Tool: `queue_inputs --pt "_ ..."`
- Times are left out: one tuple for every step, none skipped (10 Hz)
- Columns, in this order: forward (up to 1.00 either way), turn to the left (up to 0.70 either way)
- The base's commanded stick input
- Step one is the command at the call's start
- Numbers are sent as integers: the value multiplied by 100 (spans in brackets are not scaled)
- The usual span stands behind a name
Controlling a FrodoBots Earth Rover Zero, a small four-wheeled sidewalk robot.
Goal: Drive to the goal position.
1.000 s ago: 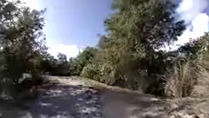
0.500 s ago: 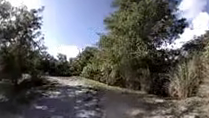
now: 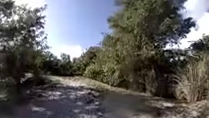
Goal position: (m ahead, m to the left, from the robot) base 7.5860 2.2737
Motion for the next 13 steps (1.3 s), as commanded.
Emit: queue_inputs --pt "30 0" --pt "30 0" --pt "30 0" --pt "30 0" --pt "30 0" --pt "30 1" --pt "30 3" --pt "30 6" --pt "30 71" --pt "30 12" --pt "30 0" --pt "30 0" --pt "30 0"
